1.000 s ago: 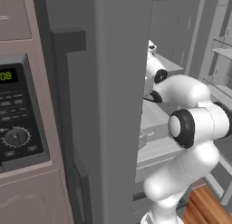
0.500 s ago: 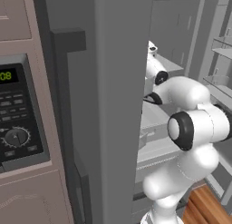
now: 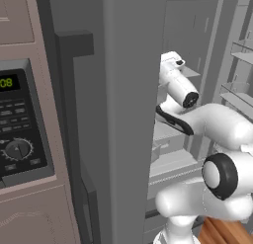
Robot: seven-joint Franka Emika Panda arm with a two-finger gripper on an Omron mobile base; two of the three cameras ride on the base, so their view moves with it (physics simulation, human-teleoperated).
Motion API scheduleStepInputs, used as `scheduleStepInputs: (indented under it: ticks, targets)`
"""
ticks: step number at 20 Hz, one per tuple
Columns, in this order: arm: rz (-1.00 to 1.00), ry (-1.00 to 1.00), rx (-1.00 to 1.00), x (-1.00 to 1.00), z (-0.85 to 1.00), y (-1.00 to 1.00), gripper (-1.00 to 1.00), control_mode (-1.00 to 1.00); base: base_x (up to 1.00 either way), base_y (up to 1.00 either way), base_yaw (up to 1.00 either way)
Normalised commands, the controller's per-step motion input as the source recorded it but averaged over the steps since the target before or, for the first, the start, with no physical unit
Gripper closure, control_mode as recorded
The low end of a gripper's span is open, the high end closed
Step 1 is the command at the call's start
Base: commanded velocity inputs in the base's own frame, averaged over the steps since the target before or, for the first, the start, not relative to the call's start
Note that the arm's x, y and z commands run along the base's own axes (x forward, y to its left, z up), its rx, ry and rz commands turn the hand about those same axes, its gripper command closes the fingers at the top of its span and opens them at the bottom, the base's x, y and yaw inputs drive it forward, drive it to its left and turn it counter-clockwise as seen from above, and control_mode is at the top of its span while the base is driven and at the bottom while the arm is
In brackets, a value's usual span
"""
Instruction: Move the kiwi and jam from the top shelf to the second highest shelf to make space. Then, place the pitcher from the counter on the cleared top shelf.
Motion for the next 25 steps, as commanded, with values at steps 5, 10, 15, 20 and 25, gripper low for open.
scheduleStepInputs:
  ticks: [5,10,15,20,25]
  targets:
    - [-0.03,0.18,0.0,-0.93,0.49,-0.03,-1.0,-1.0,0.0,0.0,0.0]
    - [-0.04,0.39,-0.01,-0.9,0.72,-0.05,-1.0,-1.0,0.0,0.0,0.0]
    - [-0.05,0.42,-0.09,-1.0,0.25,-0.28,-1.0,-1.0,0.0,0.0,0.0]
    - [-0.02,0.32,-0.14,-0.98,-0.04,-0.56,-1.0,-1.0,0.0,0.0,0.0]
    - [0.0,0.24,-0.23,-0.7,-0.49,-0.29,-1.0,-1.0,0.0,0.0,0.0]
